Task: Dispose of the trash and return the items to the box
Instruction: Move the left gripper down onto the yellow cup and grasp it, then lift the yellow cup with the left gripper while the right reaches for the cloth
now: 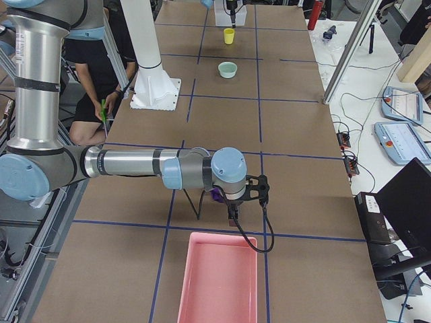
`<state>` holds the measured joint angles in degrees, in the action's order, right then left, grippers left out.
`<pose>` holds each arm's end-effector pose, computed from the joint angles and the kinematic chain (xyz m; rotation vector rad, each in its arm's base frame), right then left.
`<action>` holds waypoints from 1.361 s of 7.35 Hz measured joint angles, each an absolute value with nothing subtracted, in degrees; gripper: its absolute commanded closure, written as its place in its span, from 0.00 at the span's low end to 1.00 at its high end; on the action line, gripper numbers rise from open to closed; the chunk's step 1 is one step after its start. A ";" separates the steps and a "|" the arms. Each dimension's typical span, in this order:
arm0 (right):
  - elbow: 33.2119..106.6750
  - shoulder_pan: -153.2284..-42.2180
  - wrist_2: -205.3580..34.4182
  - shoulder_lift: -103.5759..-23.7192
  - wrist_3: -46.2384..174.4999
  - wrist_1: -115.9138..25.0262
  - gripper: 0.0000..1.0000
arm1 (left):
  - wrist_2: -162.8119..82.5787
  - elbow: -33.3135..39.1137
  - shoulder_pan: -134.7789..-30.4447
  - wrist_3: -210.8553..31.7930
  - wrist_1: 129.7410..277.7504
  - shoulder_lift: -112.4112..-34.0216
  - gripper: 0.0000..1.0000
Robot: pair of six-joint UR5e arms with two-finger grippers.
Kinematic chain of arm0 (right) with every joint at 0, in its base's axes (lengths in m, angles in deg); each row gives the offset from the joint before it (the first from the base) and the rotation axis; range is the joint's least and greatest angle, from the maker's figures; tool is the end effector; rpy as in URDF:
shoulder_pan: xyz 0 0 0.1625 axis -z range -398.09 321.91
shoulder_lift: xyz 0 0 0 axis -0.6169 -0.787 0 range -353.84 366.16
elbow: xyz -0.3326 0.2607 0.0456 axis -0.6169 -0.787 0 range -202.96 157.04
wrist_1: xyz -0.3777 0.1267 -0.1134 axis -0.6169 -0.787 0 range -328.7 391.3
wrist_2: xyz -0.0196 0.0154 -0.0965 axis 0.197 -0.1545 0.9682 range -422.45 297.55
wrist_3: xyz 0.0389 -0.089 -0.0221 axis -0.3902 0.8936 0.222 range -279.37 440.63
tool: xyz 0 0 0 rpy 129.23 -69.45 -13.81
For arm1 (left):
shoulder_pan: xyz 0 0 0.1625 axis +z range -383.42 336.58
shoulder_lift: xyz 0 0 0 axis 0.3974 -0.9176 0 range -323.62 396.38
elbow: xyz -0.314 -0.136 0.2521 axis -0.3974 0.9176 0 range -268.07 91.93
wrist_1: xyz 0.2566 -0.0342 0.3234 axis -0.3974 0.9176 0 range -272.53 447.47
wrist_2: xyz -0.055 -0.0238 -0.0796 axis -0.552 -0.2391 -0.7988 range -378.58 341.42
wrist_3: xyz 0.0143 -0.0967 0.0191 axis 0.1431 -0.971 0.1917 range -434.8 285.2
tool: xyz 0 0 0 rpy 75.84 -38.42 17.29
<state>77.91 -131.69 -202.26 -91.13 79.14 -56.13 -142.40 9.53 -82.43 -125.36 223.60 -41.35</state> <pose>0.0849 -0.4390 0.6128 0.1165 -0.8665 0.0363 0.1546 -0.4087 0.6058 0.1632 0.8842 -0.1048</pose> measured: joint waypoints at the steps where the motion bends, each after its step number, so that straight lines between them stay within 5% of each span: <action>1: 77.93 -131.69 -202.27 -91.14 79.14 -56.09 0.00 | -141.97 8.49 -81.17 -126.91 225.96 -41.33 0.02; 5: 78.01 -131.70 -202.28 -91.05 79.14 -55.98 0.00 | -141.80 7.41 -78.71 -128.50 229.51 -40.98 0.06; 9: 78.59 -131.69 -202.28 -91.05 79.08 -56.05 0.00 | -141.66 7.38 -77.72 -128.58 230.18 -40.49 0.91; 10: 78.70 -131.69 -202.28 -91.05 79.11 -56.06 0.00 | -141.43 7.42 -77.63 -128.80 230.22 -40.50 1.00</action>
<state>78.70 -131.69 -202.28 -91.05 79.11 -56.06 -141.43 7.42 -77.63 -128.80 230.22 -40.50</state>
